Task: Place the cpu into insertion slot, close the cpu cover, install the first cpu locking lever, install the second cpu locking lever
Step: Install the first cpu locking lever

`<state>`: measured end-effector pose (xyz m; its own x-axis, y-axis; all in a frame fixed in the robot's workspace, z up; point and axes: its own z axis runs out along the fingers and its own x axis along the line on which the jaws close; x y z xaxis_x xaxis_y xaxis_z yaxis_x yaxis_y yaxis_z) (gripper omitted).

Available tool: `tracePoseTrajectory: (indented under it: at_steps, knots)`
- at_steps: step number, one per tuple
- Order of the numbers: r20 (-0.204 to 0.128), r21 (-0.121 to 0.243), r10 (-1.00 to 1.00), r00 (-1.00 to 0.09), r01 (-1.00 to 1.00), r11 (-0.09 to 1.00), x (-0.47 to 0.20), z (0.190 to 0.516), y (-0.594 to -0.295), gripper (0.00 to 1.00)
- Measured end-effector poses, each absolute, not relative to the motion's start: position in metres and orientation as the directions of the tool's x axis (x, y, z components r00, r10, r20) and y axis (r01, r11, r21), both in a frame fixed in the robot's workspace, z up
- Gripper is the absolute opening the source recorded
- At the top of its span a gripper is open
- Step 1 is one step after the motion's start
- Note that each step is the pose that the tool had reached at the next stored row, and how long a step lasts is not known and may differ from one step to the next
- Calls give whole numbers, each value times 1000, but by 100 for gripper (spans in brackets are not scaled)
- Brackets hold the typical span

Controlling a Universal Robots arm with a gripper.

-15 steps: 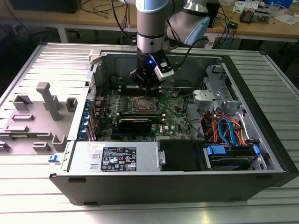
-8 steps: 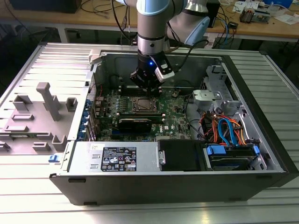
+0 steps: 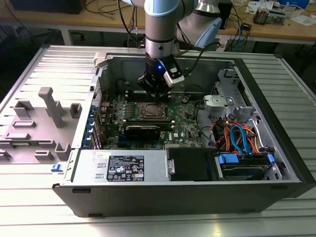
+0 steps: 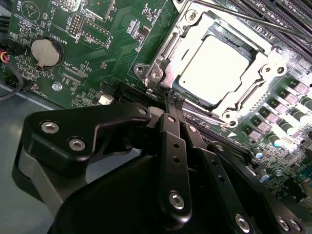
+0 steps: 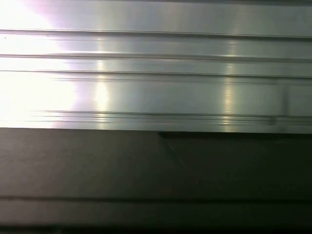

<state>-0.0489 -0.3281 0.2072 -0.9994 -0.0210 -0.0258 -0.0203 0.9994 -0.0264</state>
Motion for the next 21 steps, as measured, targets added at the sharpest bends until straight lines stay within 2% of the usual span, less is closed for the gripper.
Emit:
tracePoseTrajectory:
  at_steps: [21]
  knots:
    - [-26, -27, -21, -999, -20, 999, -48, 204, -331, 11]
